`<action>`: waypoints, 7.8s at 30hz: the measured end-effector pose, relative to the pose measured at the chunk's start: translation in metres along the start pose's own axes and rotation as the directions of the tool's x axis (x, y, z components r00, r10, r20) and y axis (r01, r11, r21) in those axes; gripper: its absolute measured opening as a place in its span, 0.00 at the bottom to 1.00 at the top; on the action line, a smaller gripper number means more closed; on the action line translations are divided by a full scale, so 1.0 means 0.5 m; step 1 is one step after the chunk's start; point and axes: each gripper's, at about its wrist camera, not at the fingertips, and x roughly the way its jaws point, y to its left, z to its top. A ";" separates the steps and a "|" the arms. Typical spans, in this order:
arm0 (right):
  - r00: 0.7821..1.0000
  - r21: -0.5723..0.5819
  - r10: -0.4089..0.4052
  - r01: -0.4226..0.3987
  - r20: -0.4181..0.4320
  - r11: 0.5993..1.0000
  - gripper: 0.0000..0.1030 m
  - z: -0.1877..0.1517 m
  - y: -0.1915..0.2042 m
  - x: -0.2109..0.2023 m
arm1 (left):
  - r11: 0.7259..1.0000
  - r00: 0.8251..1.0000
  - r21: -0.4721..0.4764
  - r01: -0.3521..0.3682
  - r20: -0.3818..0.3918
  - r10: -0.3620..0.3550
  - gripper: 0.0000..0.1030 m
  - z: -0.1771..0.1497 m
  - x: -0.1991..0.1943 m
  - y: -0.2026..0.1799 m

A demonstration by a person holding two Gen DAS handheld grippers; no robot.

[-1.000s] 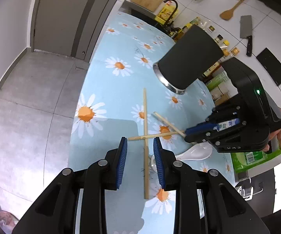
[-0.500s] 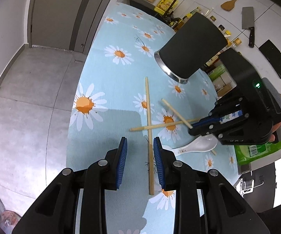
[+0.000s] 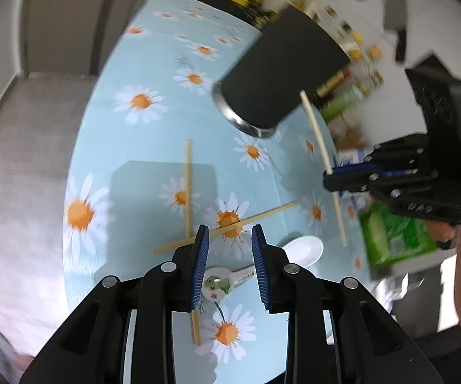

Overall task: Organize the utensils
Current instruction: 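Lower the left gripper onto a loose wooden chopstick and close it, then lift the chopstick with the left gripper and carry it over the black holder, then lower the chopstick into the holder and open the left gripper, then move the left gripper back to the last chopstick while the right gripper approaches the white spoon, then close the left gripper on the chopstick while the right gripper grasps the white spoon, then carry the chopstick and white spoon over the black holder with both grippers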

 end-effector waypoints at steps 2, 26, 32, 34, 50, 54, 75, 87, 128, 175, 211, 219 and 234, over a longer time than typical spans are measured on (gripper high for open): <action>1.000 0.041 0.002 -0.002 0.016 0.999 0.05 -0.024 0.004 0.000 | 0.996 0.999 0.078 -0.032 -0.038 0.035 0.26 0.015 0.014 -0.023; 0.960 0.445 0.096 -0.208 0.262 0.871 0.05 -0.270 -0.069 -0.058 | 0.648 0.828 0.761 0.028 -0.381 0.411 0.25 0.078 0.241 -0.187; 0.953 0.448 0.118 -0.237 0.278 0.862 0.05 -0.280 -0.068 -0.056 | 0.583 0.790 0.811 0.059 -0.395 0.469 0.20 0.076 0.269 -0.212; 0.951 0.440 0.118 -0.239 0.284 0.866 0.05 -0.278 -0.067 -0.057 | 0.579 0.778 0.812 0.073 -0.410 0.477 0.06 0.074 0.275 -0.218; 0.929 0.346 0.167 -0.284 0.332 0.894 0.06 -0.226 -0.090 -0.055 | 0.608 0.811 0.794 0.006 -0.360 0.462 0.03 0.069 0.206 -0.197; 0.920 0.305 0.155 -0.273 0.360 0.912 0.06 -0.204 -0.085 -0.062 | 0.645 0.849 0.762 -0.057 -0.303 0.433 0.03 0.083 0.164 -0.194; 0.777 0.171 0.230 -0.396 0.585 0.902 0.06 -0.077 -0.126 -0.158 | 0.946 0.980 0.292 -0.144 0.172 0.096 0.03 0.134 -0.072 -0.182; 0.659 0.150 0.167 -0.396 0.733 0.906 0.06 -0.030 -0.141 -0.240 | 0.978 0.912 0.203 -0.047 0.408 -0.041 0.03 0.181 -0.155 -0.193; 0.517 0.270 -0.077 -0.310 0.852 0.912 0.27 0.042 -0.261 -0.263 | 0.985 0.734 0.099 -0.143 0.679 0.039 0.36 0.323 -0.025 -0.221; 0.750 0.417 0.061 -0.432 0.659 0.800 0.61 -0.230 -0.106 -0.064 | 0.923 0.921 0.057 -0.380 0.111 0.373 0.41 0.057 0.018 -0.078; 0.821 0.649 0.150 -0.534 0.551 0.542 0.07 -0.297 -0.031 0.093 | 0.902 0.853 0.101 -0.419 -0.297 0.429 0.03 0.104 0.147 -0.027; 0.875 0.625 0.018 -0.360 0.484 0.692 0.07 -0.265 -0.005 -0.008 | 0.956 0.931 0.124 -0.265 -0.226 0.288 0.03 0.096 0.096 -0.015; 0.888 0.556 -0.266 0.015 0.374 0.831 0.06 -0.175 0.062 -0.180 | 0.980 0.999 0.196 -0.019 0.030 0.013 0.03 0.105 -0.076 -0.026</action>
